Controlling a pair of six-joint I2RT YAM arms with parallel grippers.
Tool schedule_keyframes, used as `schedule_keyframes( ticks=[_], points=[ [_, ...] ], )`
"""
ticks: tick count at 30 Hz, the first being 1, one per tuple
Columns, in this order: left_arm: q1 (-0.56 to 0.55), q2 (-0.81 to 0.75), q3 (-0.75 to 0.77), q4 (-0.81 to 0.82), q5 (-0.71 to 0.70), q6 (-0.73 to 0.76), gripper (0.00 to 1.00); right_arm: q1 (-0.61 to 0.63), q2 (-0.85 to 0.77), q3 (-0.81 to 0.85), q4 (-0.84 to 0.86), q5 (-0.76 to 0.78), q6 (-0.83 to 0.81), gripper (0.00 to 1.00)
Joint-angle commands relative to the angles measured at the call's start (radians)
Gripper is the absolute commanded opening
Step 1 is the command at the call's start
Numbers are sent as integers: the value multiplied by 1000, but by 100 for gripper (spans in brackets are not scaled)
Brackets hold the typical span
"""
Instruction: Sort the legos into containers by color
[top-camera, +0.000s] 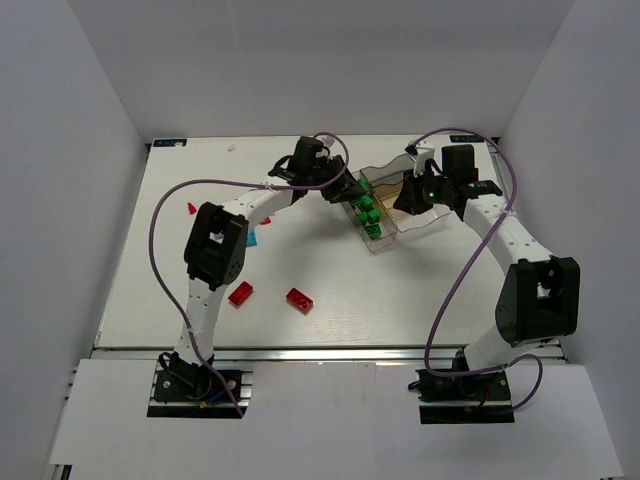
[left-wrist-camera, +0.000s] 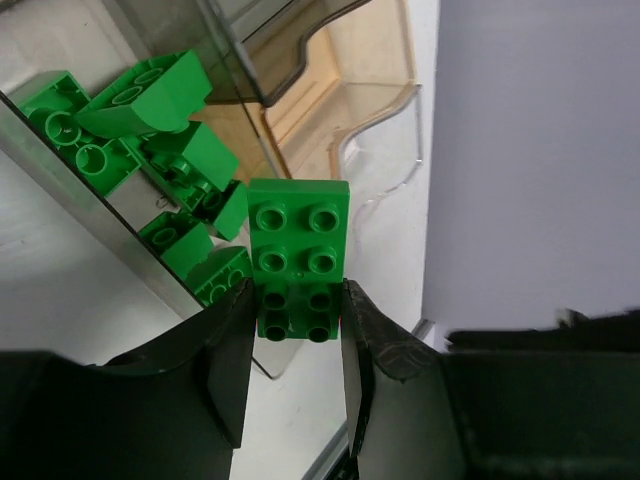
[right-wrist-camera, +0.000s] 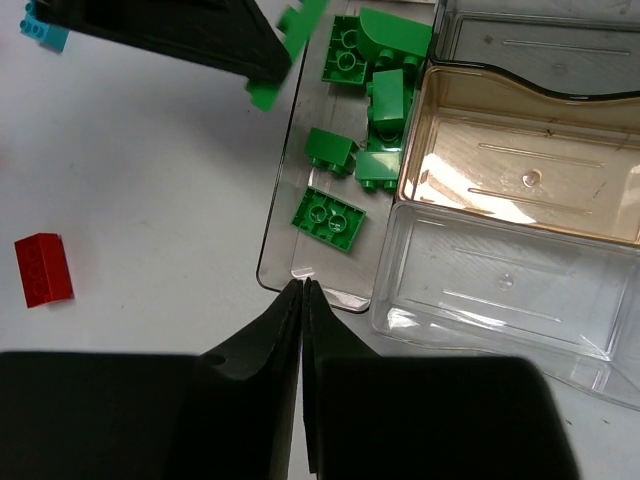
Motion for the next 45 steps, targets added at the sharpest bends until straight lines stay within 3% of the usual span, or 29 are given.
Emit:
schedule_keyframes(
  ticks=[1,3,4,8,11,15,17,20,21,22,23,25,26,27,30,31,32,33,37,41,42,43,45],
  points=[
    [-28,26,59,-29,-64,-48,20,0,-40,-4,19,-14,-30,9],
    [-29,39,87,-50,-81,-46,27,-2,-42,-5,16,-14,-33,13],
    [-38,51,105,-67,-83,-45,43,1,-43,-5,12,-18,-44,16],
    [-38,68,131,-75,-67,-39,64,1,-36,-5,3,-84,-81,34],
    [-38,76,163,-84,-49,-31,68,1,-23,8,-43,-189,-162,59],
    [-38,62,203,-84,-43,-22,70,1,-16,28,-135,-340,-327,68],
    [-29,43,222,-99,-52,-5,68,7,-8,39,-229,-464,-428,70],
    [0,-56,205,-153,-99,45,42,29,1,47,-365,-602,-732,64],
    [19,-146,147,-184,-166,64,25,53,3,45,-423,-609,-824,60],
    [30,-197,110,-199,-205,85,19,70,3,33,-432,-594,-848,56],
    [40,-248,70,-217,-237,119,15,129,-2,21,-426,-572,-849,45],
    [76,-411,-72,-277,-345,147,12,182,-25,-13,-321,-464,-749,38],
    [86,-465,-123,-294,-372,168,12,269,-35,-59,-267,-408,-689,34],
    [97,-525,-180,-323,-433,176,14,300,-46,-82,-145,-349,-617,34],
    [119,-758,-396,-386,-538,196,45,447,-22,-96,-100,-184,-468,38],
    [119,-883,-512,-403,-594,205,61,526,6,-84,-86,-128,-397,41],
    [119,-945,-571,-403,-624,204,67,527,21,-84,-86,-100,-372,42],
    [119,-1004,-627,-432,-648,195,70,606,32,-75,-74,-55,-330,42],
    [119,-1263,-816,-546,-715,115,74,720,99,-35,3,159,-132,49],
    [119,-1482,-921,-642,-742,21,75,776,159,16,-4,195,-15,62],
    [119,-1500,-927,-683,-748,15,75,782,170,21,3,212,3,63],
    [119,-1518,-930,-701,-753,12,75,793,191,31,3,247,13,75],
    [119,-1546,-927,-750,-765,12,75,797,217,53,-9,243,37,76]
  ],
)
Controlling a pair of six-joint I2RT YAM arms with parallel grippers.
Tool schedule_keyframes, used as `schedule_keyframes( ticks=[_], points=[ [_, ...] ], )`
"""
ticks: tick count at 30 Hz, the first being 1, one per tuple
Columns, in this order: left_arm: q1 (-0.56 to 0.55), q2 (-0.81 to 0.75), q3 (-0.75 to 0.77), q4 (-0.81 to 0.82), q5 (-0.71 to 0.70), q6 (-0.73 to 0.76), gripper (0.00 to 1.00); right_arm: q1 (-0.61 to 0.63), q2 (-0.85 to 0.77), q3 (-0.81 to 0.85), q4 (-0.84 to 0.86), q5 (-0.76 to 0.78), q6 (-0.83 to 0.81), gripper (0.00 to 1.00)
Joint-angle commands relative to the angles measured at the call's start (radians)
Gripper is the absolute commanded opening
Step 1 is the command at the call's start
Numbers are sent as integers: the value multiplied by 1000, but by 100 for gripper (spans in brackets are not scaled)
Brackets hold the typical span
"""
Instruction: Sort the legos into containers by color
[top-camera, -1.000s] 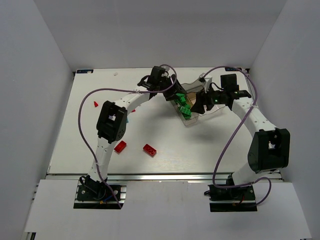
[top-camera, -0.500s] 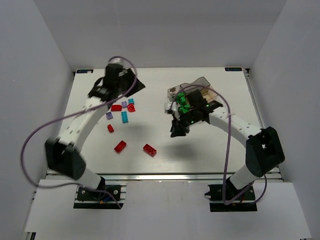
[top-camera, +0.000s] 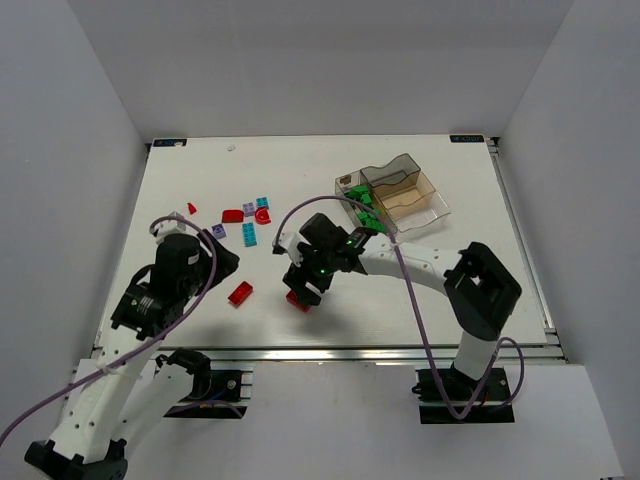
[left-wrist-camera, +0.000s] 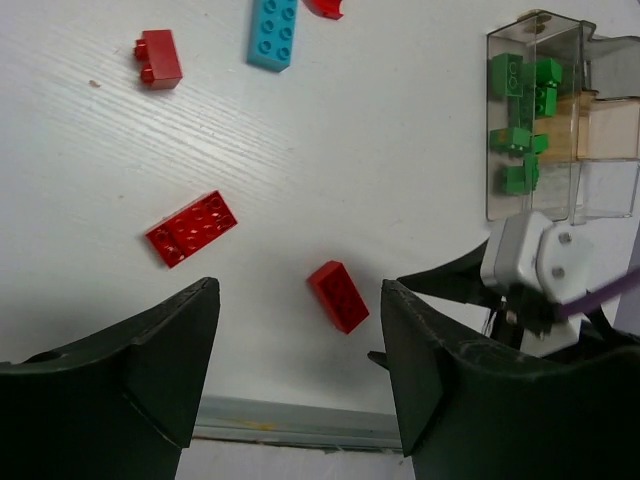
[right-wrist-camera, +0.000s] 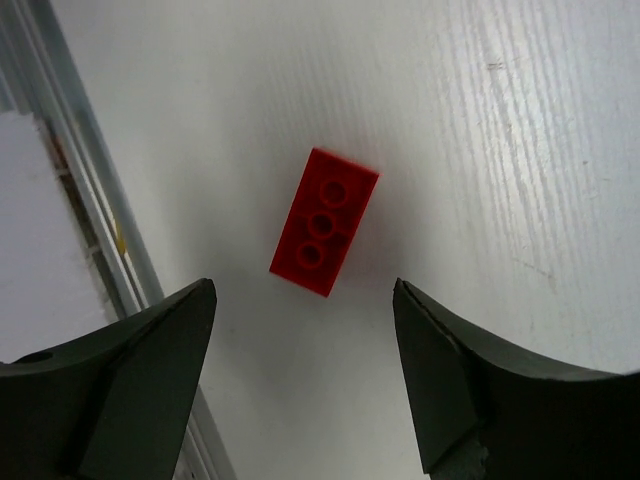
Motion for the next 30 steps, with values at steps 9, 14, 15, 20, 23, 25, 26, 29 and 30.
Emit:
schedule_keyframes(
  ticks=[9,14,15,20,23,25,26,29,30],
  points=[
    [-1,-92,13,-183,-63,-39,76,77,141,136,14,132,159,83],
    [-1,-116,4,-211,-68,-45,75,114,193,156,2,261,175,81],
    [-1,-117,4,-214,-68,-45,76,128,203,156,5,276,174,80],
    [-1,-92,-7,-239,-91,-50,76,153,234,139,-2,388,156,69],
    [-1,-63,-24,-233,-99,-48,75,153,224,90,11,418,133,51],
    [-1,-46,-33,-222,-103,-48,76,149,191,44,31,419,107,24],
    [-1,-43,-45,-213,-105,-48,75,143,178,30,46,421,102,11],
    [-1,-20,-65,-182,-105,-39,75,122,81,-36,87,413,70,0],
    [-1,-6,-65,-176,-105,-36,76,96,20,-48,104,372,59,0]
  ],
)
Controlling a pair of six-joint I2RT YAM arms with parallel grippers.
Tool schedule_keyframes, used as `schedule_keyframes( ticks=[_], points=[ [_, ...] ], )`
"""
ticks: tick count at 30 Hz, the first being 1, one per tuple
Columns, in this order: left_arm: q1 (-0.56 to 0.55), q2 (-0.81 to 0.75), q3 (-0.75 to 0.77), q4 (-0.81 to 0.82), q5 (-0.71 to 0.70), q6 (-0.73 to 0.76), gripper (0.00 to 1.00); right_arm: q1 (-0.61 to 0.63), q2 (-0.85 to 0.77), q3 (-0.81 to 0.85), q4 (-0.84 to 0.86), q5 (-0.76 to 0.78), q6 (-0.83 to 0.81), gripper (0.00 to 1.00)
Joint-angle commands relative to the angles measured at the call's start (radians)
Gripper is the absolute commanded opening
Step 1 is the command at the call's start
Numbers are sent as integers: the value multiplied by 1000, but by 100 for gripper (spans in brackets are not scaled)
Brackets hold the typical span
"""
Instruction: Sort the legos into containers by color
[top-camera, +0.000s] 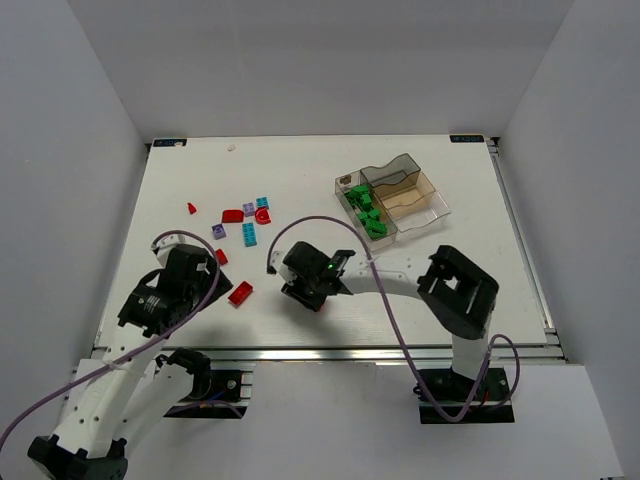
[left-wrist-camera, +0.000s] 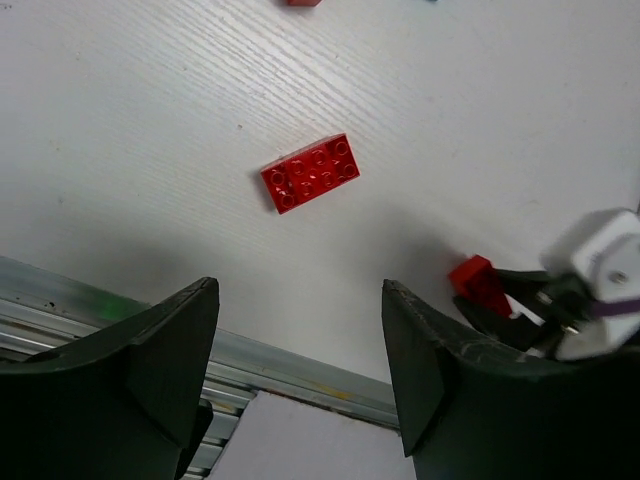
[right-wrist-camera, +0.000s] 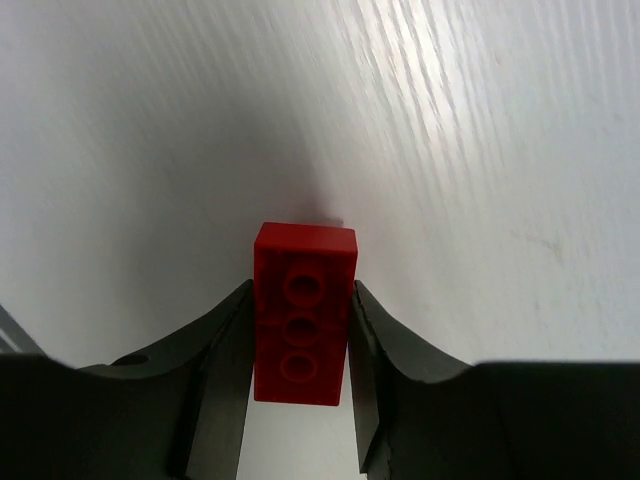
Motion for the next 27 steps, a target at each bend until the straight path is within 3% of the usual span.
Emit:
schedule_keyframes(
  ticks=[1,5,9,14,21,27],
  points=[
    [-1,43,-12,47,-20,13,76,-45,-155,-59,35,-47,-90,0],
    [-1,189,-19,124,27,48,77,-151,-260,-16,-91,-266,-199,0],
    [-1,324,9,176,50,94,79,-382,-315,45,-259,-473,-408,0],
    [-1,440,29,274,125,229,81,-603,-304,107,-368,-496,-658,0],
    [-1,551,70,299,176,309,81,-902,-137,326,-488,-495,-963,0],
    [-1,548,57,332,187,305,81,-996,-47,389,-493,-495,-1300,0]
  ],
)
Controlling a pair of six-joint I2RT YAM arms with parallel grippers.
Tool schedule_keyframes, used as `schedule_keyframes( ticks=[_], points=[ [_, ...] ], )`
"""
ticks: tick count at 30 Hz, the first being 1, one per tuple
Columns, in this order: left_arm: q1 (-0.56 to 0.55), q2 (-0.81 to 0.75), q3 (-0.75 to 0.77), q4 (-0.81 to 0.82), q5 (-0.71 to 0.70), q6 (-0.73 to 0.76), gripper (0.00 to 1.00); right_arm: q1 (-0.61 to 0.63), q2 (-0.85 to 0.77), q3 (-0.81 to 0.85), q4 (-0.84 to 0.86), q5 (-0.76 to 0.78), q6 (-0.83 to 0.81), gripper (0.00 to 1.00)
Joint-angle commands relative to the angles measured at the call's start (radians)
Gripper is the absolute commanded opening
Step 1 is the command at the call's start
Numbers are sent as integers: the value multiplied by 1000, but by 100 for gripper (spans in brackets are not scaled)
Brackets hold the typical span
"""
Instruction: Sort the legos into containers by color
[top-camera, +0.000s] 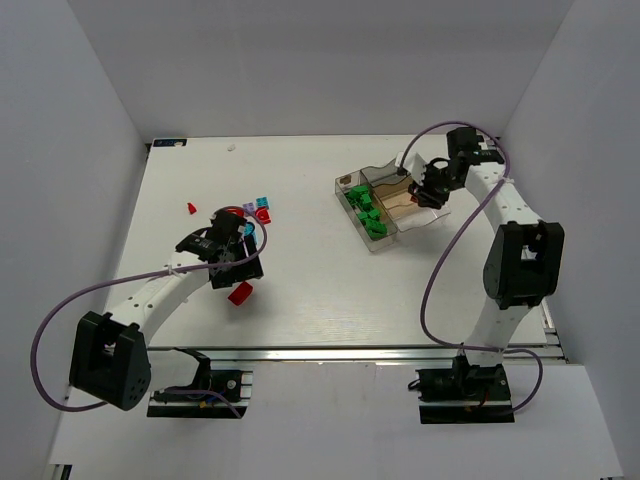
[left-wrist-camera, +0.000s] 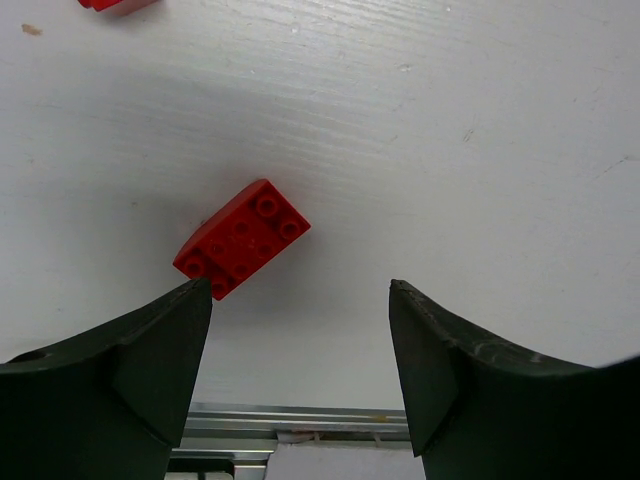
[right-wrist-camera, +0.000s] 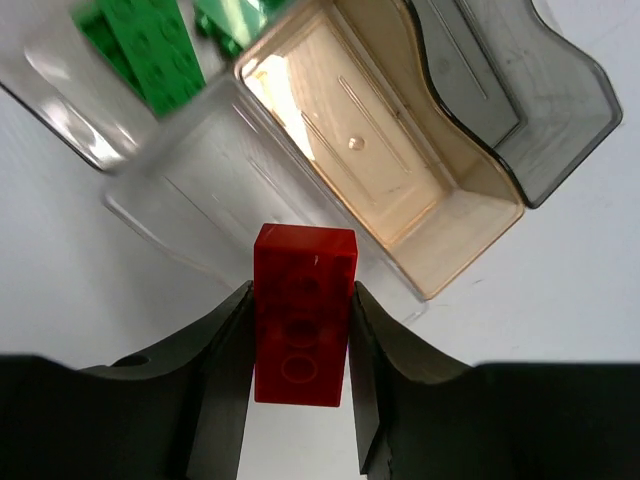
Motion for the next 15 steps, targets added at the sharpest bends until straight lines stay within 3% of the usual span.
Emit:
schedule_keyframes(
  ticks=[1,3,15],
  points=[
    [-1,-17,20,33,19,19,81,-7,34,48,-67,-23,-337,0],
    [-1,-11,22,22,16,26,81,-10,62,59,-68,-28,-396,0],
    [-1,48,36,-12,29,75,83,1,178,125,-140,-3,-575,39]
  ],
)
